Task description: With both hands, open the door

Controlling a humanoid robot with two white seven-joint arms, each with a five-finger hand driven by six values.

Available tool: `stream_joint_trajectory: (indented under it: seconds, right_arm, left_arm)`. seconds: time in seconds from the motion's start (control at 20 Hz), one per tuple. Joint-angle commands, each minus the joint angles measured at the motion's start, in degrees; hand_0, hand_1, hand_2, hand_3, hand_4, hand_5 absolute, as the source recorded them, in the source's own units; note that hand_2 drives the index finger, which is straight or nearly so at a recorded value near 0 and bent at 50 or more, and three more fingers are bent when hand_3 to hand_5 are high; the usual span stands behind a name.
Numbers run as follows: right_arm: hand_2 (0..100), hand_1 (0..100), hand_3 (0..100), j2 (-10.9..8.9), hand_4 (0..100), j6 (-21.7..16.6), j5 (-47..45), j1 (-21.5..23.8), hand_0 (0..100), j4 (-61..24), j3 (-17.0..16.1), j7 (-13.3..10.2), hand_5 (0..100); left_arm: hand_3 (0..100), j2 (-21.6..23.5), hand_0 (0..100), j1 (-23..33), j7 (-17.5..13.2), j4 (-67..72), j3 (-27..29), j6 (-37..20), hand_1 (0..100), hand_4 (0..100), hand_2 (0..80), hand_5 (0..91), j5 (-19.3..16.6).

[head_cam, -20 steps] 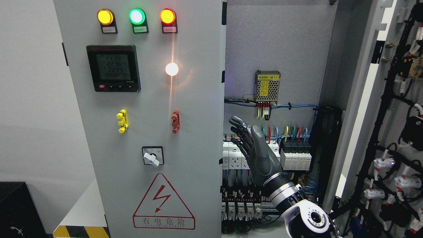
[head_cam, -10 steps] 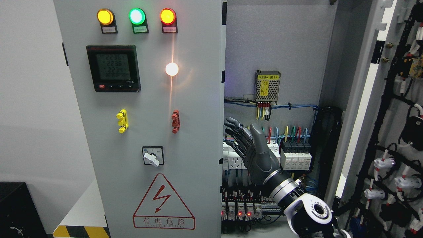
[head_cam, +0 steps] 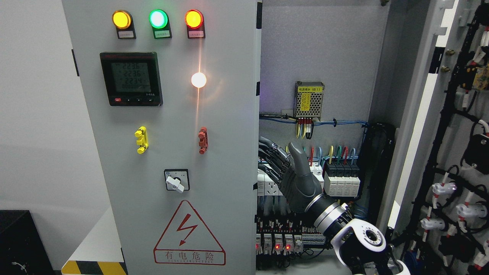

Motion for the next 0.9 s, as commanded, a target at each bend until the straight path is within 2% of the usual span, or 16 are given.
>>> stream_joint_trajectory:
  seconds: [0.0, 0.25, 0.5, 0.7, 0.85]
  right_arm:
    - [0, 0, 0, -0.48, 0, 0.7, -2.3, -0.9, 0, 3.2, -0.3, 0.4, 0]
    - [0, 0, 0, -1.35, 0, 1.3, -3.1, -2.1, 0, 4.4, -0.4, 0.4, 0]
    - [0, 0, 0, -1.36, 0, 1.3, -3.2, -2.5, 0, 5.1, -0.5, 0.5, 0]
    - [0, 0, 0, -1.36, 0, 1.4, -3.1, -2.9, 0, 5.2, -0.5, 3.0, 0]
    - [0, 0, 0, -1.36, 0, 1.4, -3.1, -3.9, 0, 6.2, -0.5, 3.3, 0]
  left_arm:
    - [0, 0.1, 0, 0.0, 0.0, 0.0, 0.0, -0.1, 0, 0, 0.0, 0.0, 0.0]
    - [0, 0.1, 0, 0.0, 0.0, 0.0, 0.0, 0.0, 0, 0, 0.0, 0.0, -0.1]
    - [0, 0.1, 0, 0.0, 0.0, 0.0, 0.0, 0.0, 0, 0, 0.0, 0.0, -0.1]
    - [0, 0.1, 0, 0.0, 0.0, 0.0, -0.1, 0.0, 0, 0, 0.0, 0.0, -0.1]
    - [0, 0.1, 0, 0.0, 0.0, 0.0, -0.1, -0.1, 0, 0, 0.0, 0.0, -0.1]
